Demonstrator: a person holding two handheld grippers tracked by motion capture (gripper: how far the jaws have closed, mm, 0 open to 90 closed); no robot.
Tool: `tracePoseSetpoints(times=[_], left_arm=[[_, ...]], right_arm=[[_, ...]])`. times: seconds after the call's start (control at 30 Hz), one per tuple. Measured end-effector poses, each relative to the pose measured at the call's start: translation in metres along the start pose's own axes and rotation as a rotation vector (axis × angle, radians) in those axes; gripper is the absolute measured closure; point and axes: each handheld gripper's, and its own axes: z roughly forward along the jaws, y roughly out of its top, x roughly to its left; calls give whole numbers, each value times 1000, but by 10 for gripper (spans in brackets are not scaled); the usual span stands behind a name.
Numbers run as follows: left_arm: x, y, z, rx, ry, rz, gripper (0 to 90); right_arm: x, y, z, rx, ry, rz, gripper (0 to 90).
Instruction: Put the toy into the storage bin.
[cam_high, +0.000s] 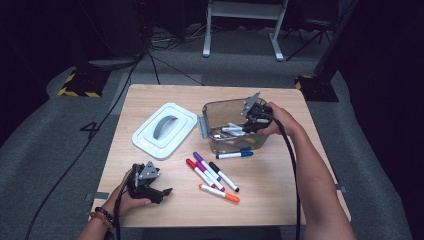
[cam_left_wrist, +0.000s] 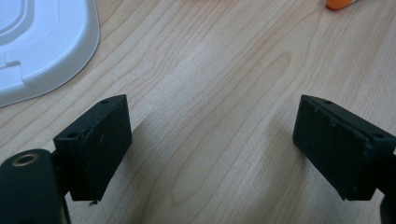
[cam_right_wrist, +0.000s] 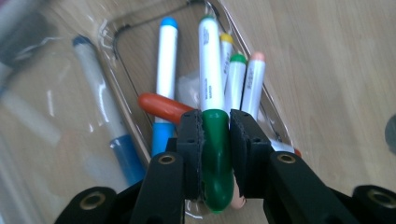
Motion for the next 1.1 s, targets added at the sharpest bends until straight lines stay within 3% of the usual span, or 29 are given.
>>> tracePoseSetpoints(times=[0.07,0.17,0.33,0.47,0.63,0.87,1.1], left_arm=[[0,0,0,0,0,0,121],[0,0,0,0,0,0,121],[0,0,0,0,0,1,121],[0,0,0,0,0,0,121],[0,0,0,0,0,0,121],[0,0,0,0,-1,1,121],[0,0,0,0,1,0,121]], right_arm=[[0,-2,-1,-7,4,12,726],[-2,-4,-6,-48,-41,45,630],[-1,-14,-29,-201,-91,122,591],[7,-21,-53,-328,-116,175,529],[23,-34,-74,-381,-165,186,435],[50,-65,-98,-492,-195,226,420],[86,-88,-106,-519,-199,165,432]])
